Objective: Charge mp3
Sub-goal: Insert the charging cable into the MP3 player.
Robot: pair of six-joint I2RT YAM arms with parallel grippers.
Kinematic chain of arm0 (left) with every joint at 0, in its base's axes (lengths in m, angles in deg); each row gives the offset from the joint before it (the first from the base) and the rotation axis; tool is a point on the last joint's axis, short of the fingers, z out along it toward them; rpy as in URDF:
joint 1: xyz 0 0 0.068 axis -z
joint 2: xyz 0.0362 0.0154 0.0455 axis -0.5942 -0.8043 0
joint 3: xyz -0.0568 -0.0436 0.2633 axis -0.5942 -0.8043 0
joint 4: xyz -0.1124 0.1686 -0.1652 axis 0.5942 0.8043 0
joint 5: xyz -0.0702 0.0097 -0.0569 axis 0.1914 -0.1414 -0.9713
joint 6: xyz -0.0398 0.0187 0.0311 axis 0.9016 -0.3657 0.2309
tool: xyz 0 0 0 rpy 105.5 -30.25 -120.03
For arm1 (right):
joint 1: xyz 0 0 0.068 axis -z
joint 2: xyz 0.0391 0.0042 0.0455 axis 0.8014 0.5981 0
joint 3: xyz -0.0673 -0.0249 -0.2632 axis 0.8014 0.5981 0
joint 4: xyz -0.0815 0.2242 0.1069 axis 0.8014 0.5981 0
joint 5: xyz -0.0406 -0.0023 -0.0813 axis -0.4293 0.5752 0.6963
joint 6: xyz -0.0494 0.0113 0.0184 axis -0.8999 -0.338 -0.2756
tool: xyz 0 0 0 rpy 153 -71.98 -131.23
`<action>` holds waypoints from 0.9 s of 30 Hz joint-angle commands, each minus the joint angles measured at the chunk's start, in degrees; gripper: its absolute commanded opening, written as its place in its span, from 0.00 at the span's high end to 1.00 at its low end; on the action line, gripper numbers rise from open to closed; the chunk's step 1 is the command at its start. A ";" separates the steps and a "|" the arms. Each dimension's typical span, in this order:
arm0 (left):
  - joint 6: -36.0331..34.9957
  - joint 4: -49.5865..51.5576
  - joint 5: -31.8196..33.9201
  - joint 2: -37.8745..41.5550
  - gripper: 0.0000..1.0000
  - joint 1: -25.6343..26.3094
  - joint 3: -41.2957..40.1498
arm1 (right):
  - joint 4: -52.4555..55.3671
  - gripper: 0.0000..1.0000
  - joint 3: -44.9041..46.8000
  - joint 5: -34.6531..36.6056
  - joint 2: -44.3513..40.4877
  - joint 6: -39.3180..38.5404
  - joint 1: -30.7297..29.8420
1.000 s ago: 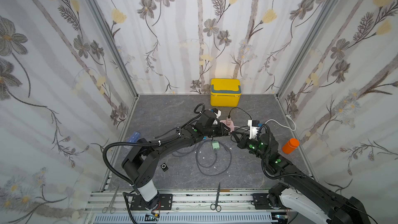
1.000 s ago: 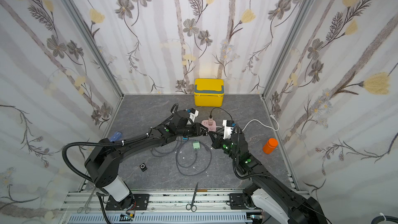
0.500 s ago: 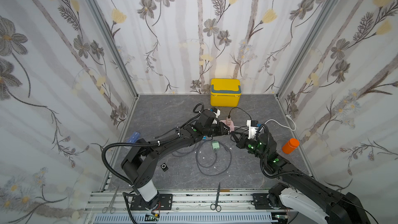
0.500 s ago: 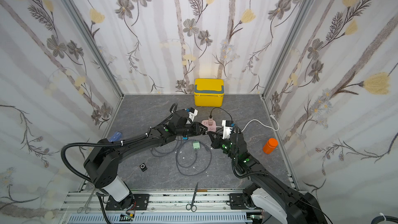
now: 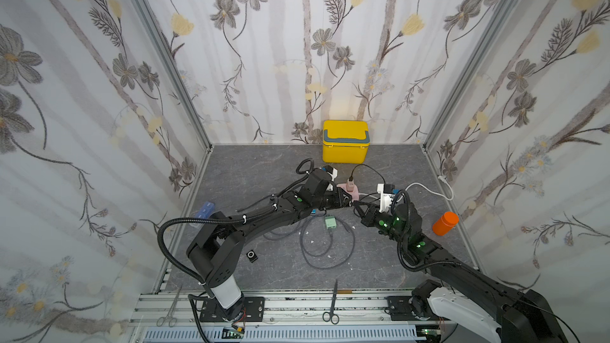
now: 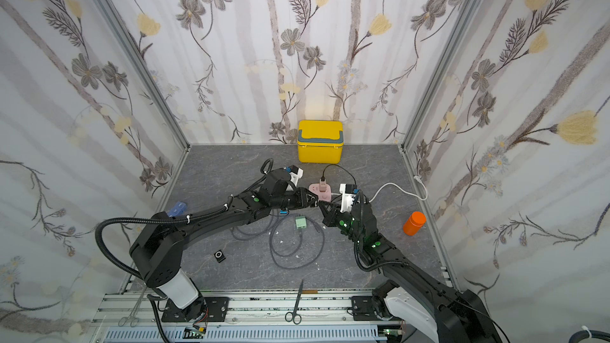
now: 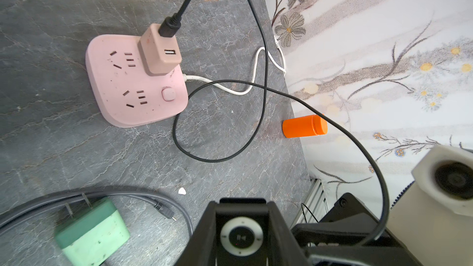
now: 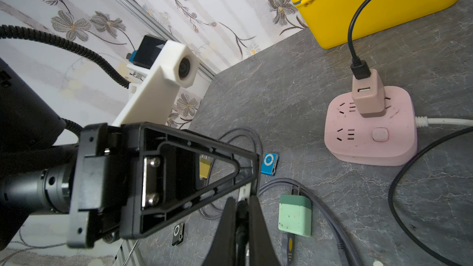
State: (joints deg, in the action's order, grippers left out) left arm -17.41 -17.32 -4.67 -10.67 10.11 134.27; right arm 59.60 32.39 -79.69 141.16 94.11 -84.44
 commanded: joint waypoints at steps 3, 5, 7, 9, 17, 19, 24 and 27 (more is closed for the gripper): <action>0.39 -3.17 -0.59 1.04 0.90 0.28 0.21 | -0.15 1.00 0.59 -0.68 0.18 0.08 -0.19; 0.82 -3.59 -0.55 1.17 0.90 0.31 0.13 | 0.29 1.00 0.61 -0.11 0.02 -0.28 -0.26; 1.21 -4.08 -0.75 1.24 0.90 0.16 0.11 | 0.37 1.00 0.68 0.35 -0.11 -0.59 -0.23; 1.48 -4.41 -0.94 1.20 0.90 0.09 0.19 | 0.34 1.00 0.57 0.71 -0.24 -0.71 -0.24; 3.21 -6.64 -0.16 1.84 0.92 0.00 -1.01 | 0.55 1.00 0.11 2.06 0.85 -0.11 -1.44; 3.61 -7.36 -0.12 2.17 0.92 -0.05 -1.51 | 0.36 1.00 0.32 2.47 0.83 -0.56 -1.93; 3.88 -7.82 -0.50 2.47 0.92 0.02 -1.61 | 2.30 1.00 -0.45 3.39 1.03 -3.05 -2.56; 4.07 -8.16 -0.20 2.59 0.92 0.02 -1.72 | 4.37 1.00 -1.55 5.10 1.28 -4.75 -3.35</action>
State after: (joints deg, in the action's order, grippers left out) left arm -14.24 -17.91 -3.08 -9.01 9.96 132.50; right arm 59.45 31.56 -75.95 142.13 91.84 -87.26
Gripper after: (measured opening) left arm 0.302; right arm 0.069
